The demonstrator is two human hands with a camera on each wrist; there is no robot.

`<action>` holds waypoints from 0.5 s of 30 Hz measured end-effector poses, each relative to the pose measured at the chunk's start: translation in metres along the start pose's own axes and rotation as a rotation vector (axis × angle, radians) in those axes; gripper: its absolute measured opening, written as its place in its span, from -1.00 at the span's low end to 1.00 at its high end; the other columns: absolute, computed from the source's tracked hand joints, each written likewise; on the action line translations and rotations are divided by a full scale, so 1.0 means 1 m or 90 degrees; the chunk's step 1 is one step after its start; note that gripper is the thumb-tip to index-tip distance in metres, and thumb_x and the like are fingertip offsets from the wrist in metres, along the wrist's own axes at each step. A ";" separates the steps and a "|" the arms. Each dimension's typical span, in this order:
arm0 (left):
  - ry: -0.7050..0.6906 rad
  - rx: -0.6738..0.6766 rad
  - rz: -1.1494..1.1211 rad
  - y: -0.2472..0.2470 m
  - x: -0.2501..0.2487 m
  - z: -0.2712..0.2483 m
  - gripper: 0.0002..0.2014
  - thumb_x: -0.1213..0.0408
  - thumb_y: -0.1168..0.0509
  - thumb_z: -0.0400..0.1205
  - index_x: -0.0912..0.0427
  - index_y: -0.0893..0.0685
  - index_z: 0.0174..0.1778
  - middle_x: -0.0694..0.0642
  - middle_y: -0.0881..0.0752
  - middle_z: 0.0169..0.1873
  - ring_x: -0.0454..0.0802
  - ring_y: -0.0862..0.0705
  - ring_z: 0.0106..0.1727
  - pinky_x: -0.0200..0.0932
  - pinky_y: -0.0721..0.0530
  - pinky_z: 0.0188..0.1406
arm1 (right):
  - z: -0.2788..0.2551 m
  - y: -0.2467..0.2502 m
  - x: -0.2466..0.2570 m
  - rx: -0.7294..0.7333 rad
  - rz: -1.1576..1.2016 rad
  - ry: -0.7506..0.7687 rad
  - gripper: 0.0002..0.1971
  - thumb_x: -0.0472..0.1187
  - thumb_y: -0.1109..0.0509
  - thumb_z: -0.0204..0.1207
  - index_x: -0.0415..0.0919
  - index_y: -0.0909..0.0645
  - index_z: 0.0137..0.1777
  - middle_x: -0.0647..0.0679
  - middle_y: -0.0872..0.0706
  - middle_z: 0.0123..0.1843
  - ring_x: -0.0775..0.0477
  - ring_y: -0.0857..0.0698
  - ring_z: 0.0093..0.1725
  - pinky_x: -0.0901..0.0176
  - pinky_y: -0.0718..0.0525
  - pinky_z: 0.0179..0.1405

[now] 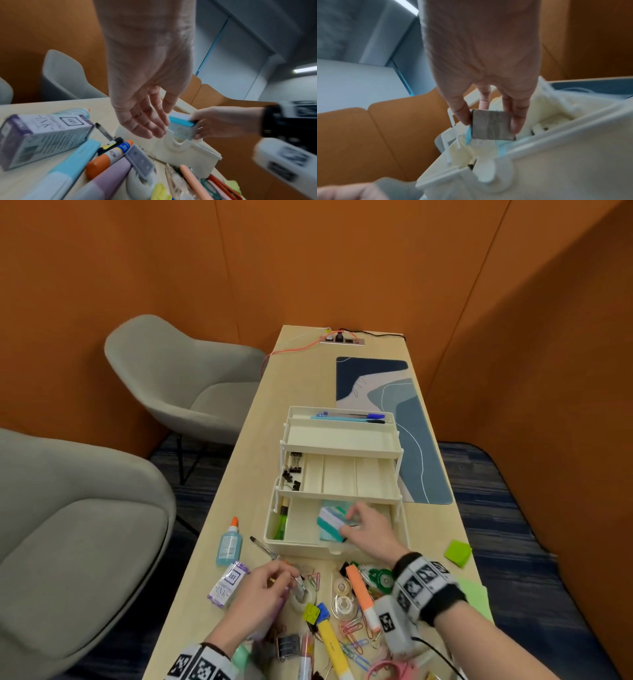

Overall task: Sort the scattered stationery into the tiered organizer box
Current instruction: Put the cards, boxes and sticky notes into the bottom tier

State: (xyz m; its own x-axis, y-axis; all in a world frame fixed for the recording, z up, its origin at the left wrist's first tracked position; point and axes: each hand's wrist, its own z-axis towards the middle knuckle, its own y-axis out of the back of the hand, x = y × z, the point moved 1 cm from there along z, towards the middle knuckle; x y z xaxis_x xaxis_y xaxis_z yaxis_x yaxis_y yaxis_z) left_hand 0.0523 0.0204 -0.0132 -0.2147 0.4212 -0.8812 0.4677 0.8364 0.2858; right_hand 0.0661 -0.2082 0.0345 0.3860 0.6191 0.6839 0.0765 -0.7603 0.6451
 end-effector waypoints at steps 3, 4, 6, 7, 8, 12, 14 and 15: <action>-0.031 -0.027 0.007 -0.001 -0.005 -0.001 -0.73 0.36 -0.21 0.68 -0.04 -0.75 -0.17 -0.06 -0.79 -0.29 -0.11 -0.71 -0.23 -0.18 -0.63 -0.23 | 0.029 -0.027 0.012 0.017 -0.084 -0.014 -0.84 -0.20 -0.37 0.50 -0.11 -0.41 -0.05 -0.12 -0.60 0.17 -0.08 -0.60 0.07 0.14 -0.67 0.00; -0.047 -0.041 0.023 -0.001 -0.007 -0.001 -0.74 0.35 -0.22 0.68 -0.04 -0.75 -0.18 -0.09 -0.79 -0.27 -0.12 -0.72 -0.21 -0.18 -0.64 -0.21 | 0.035 -0.035 0.015 -0.002 -0.101 -0.030 -0.84 -0.19 -0.36 0.50 -0.12 -0.42 -0.03 -0.16 -0.59 0.18 -0.12 -0.59 0.10 0.06 -0.66 0.09; -0.081 -0.074 0.053 0.000 -0.016 0.000 -0.75 0.34 -0.23 0.67 -0.05 -0.74 -0.19 -0.16 -0.77 -0.26 -0.20 -0.72 -0.18 -0.21 -0.66 -0.14 | 0.045 -0.051 0.017 -0.046 -0.128 -0.060 -0.76 -0.19 -0.35 0.51 -0.18 -0.45 0.13 -0.24 -0.50 0.28 -0.23 -0.56 0.21 -0.02 -0.61 0.22; -0.095 -0.090 0.065 -0.001 -0.021 0.001 -0.76 0.33 -0.24 0.67 -0.06 -0.73 -0.18 -0.18 -0.77 -0.26 -0.26 -0.71 -0.17 -0.24 -0.66 -0.10 | 0.047 -0.057 0.016 -0.058 -0.138 -0.074 -0.70 -0.18 -0.34 0.52 -0.20 -0.44 0.22 -0.26 -0.44 0.33 -0.27 -0.53 0.26 -0.04 -0.58 0.25; -0.109 -0.101 0.082 -0.001 -0.027 0.002 -0.78 0.31 -0.24 0.66 -0.07 -0.72 -0.17 -0.19 -0.76 -0.25 -0.31 -0.69 -0.15 -0.25 -0.66 -0.06 | 0.048 -0.061 0.015 -0.057 -0.139 -0.086 -0.65 -0.16 -0.34 0.53 -0.22 -0.43 0.27 -0.26 -0.39 0.36 -0.29 -0.53 0.28 -0.04 -0.58 0.26; -0.185 -0.092 0.232 -0.011 -0.045 0.023 -0.81 0.26 -0.18 0.69 -0.05 -0.70 0.02 -0.16 -0.71 -0.03 -0.25 -0.63 0.05 -0.28 -0.56 0.10 | 0.041 -0.057 0.011 0.026 -0.129 -0.080 -0.62 -0.03 -0.27 0.59 -0.24 -0.46 0.31 -0.21 -0.37 0.32 -0.22 -0.61 0.17 0.06 -0.55 0.21; -0.193 -0.071 0.329 -0.019 -0.049 0.043 -0.75 0.24 -0.12 0.71 0.02 -0.68 0.16 -0.07 -0.67 0.10 -0.17 -0.60 0.16 -0.25 -0.51 0.20 | 0.031 -0.045 0.007 0.026 -0.122 -0.032 -0.63 -0.08 -0.19 0.64 -0.24 -0.45 0.37 -0.19 -0.40 0.33 -0.18 -0.59 0.23 0.09 -0.49 0.29; -0.191 -0.063 0.369 -0.024 -0.051 0.053 -0.72 0.23 -0.10 0.71 0.04 -0.66 0.22 -0.02 -0.65 0.15 -0.12 -0.59 0.20 -0.22 -0.50 0.24 | 0.024 -0.039 0.004 0.000 -0.112 0.002 -0.64 -0.11 -0.16 0.66 -0.22 -0.46 0.40 -0.15 -0.41 0.33 -0.13 -0.57 0.27 0.11 -0.46 0.33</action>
State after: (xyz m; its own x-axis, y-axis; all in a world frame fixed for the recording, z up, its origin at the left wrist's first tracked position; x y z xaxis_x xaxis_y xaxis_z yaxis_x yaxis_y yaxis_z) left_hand 0.0979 -0.0395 0.0053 0.3029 0.7091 -0.6367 0.3520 0.5376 0.7662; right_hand 0.0863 -0.1807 0.0037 0.3632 0.7436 0.5614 0.1431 -0.6399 0.7550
